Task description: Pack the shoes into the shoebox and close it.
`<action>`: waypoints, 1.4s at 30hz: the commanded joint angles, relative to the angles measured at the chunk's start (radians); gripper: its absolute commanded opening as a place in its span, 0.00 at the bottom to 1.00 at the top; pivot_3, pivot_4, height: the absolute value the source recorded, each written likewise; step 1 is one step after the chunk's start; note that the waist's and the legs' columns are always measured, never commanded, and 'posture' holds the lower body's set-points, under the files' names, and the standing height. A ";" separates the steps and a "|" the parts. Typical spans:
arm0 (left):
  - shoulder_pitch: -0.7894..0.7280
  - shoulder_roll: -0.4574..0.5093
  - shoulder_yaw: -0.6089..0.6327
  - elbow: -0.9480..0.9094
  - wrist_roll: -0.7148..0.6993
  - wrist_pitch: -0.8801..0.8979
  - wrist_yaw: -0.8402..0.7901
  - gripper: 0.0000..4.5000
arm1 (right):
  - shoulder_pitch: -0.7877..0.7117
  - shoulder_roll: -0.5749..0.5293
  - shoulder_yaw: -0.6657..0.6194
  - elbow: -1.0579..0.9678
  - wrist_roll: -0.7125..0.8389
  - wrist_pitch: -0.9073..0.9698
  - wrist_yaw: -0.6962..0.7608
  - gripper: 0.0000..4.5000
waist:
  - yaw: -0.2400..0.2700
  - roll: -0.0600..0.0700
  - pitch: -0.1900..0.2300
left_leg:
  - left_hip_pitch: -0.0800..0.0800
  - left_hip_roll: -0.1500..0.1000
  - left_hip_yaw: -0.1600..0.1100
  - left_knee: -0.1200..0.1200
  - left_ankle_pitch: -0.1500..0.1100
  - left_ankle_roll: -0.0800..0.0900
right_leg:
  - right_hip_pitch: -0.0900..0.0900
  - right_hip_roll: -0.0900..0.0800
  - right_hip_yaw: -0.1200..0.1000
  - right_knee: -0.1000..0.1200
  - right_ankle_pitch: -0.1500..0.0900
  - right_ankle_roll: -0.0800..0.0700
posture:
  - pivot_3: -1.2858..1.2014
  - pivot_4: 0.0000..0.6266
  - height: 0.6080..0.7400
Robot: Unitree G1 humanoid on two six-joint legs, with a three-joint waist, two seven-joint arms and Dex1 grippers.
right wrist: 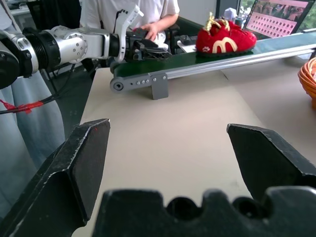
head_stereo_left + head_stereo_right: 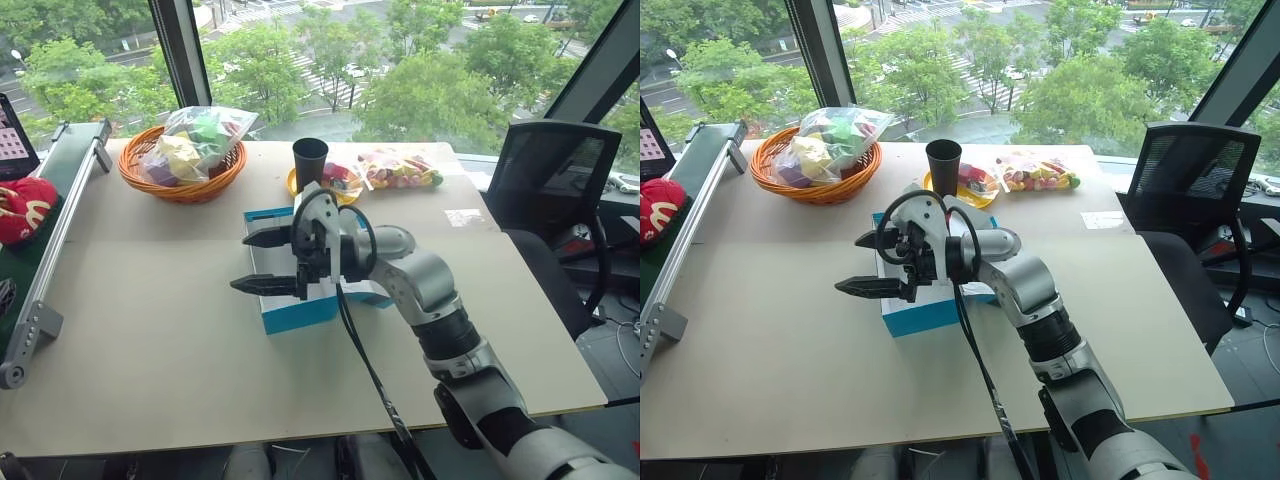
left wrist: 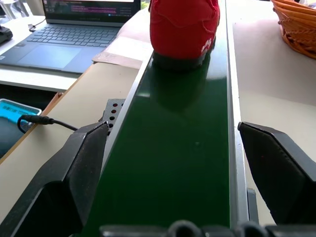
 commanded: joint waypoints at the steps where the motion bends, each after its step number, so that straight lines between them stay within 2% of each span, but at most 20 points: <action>1: -0.033 0.044 -0.017 0.041 0.012 -0.041 -0.003 1.00 | 0.012 -0.020 -0.007 -0.048 0.010 -0.002 -0.008 0.99 | 0.000 -0.001 0.000 | 0.000 0.000 0.000 0.000 0.000 0.000 | 0.000 0.000 0.000 0.000 0.000 0.000 | 0.52 0.24 0.97; 17: -0.048 0.067 -0.045 0.191 0.014 -0.114 0.008 1.00 | 0.013 -0.057 -0.013 -0.053 0.013 -0.005 -0.034 0.99 | 0.000 -0.002 -0.001 | 0.000 0.000 0.001 0.000 0.000 0.000 | 0.000 0.000 0.000 0.000 0.000 0.000 | 0.52 0.24 0.97; 20: -0.033 0.046 -0.039 0.151 -0.012 -0.111 -0.055 0.85 | 0.008 -0.059 -0.014 -0.057 0.018 -0.002 -0.038 1.00 | 0.001 -0.001 -0.001 | 0.000 0.000 0.001 0.000 0.000 0.000 | 0.000 0.000 0.000 0.000 0.000 0.000 | 0.52 0.24 0.97; 22: -0.034 0.035 -0.030 0.102 -0.029 -0.102 -0.066 0.69 | 0.008 -0.060 -0.011 -0.060 0.018 0.001 -0.038 1.00 | 0.002 -0.001 -0.001 | 0.000 0.000 0.001 0.000 0.000 0.000 | 0.000 0.000 0.000 0.000 0.000 0.000 | 0.52 0.24 0.97; 23: -0.034 0.030 -0.025 0.073 -0.036 -0.096 -0.066 0.65 | 0.009 -0.061 -0.009 -0.061 0.018 0.001 -0.038 1.00 | 0.002 -0.001 -0.001 | 0.000 0.000 0.001 0.000 0.000 0.000 | 0.000 0.000 0.000 0.000 0.000 0.000 | 0.52 0.24 0.97; 27: -0.010 -0.002 -0.026 -0.128 -0.071 -0.031 -0.068 0.60 | 0.011 -0.065 -0.006 -0.066 0.019 0.005 -0.033 1.00 | 0.007 -0.002 -0.001 | -0.001 0.000 0.000 0.001 0.000 0.000 | 0.000 0.000 -0.001 0.000 0.000 0.000 | 0.52 0.24 0.97; 30: 0.014 -0.049 -0.030 -0.430 -0.143 0.104 -0.041 0.60 | 0.002 -0.062 -0.019 -0.051 0.026 0.008 -0.036 1.00 | 0.014 -0.002 -0.001 | -0.001 0.000 -0.001 0.002 0.000 0.000 | 0.000 0.000 0.000 0.000 0.000 0.000 | 0.52 0.24 0.97; 32: -0.024 -0.112 -0.082 -0.758 -0.275 0.267 0.037 0.60 | -0.061 0.002 -0.163 0.015 0.173 0.161 -0.117 1.00 | 0.019 -0.003 -0.002 | -0.001 0.000 -0.001 0.002 0.000 0.000 | 0.001 0.000 0.000 0.001 0.000 0.000 | 0.52 0.24 0.97; 35: -0.070 -0.195 -0.172 -1.066 -0.396 0.425 0.133 0.60 | -0.156 0.076 -0.364 0.134 0.357 0.343 -0.249 1.00 | 0.031 -0.004 -0.002 | -0.002 0.000 -0.003 0.003 0.001 -0.001 | 0.002 0.000 0.000 0.002 0.000 0.000 | 0.52 0.24 0.97; 37: -0.091 -0.244 -0.219 -1.162 -0.422 0.487 0.192 0.60 | -0.216 0.104 -0.470 0.222 0.419 0.408 -0.352 1.00 | 0.030 -0.004 -0.002 | 0.000 0.000 -0.003 0.003 0.002 -0.001 | 0.003 0.000 0.001 0.002 0.000 0.000 | 0.52 0.24 0.97; 39: -0.167 -0.294 -0.321 -1.233 -0.396 0.526 0.261 0.60 | -0.276 0.123 -0.562 0.297 0.469 0.437 -0.462 1.00 | 0.029 -0.001 -0.002 | 0.002 -0.001 -0.002 0.003 0.001 -0.001 | 0.005 0.001 0.002 0.002 0.000 0.000 | 0.52 0.24 0.97; 42: -0.259 -0.355 -0.400 -1.285 -0.400 0.572 0.308 0.60 | -0.315 0.135 -0.629 0.333 0.512 0.466 -0.550 1.00 | 0.026 0.000 -0.001 | 0.001 -0.002 -0.001 0.003 0.002 -0.001 | 0.003 0.002 0.003 0.002 0.000 0.000 | 0.52 0.24 0.97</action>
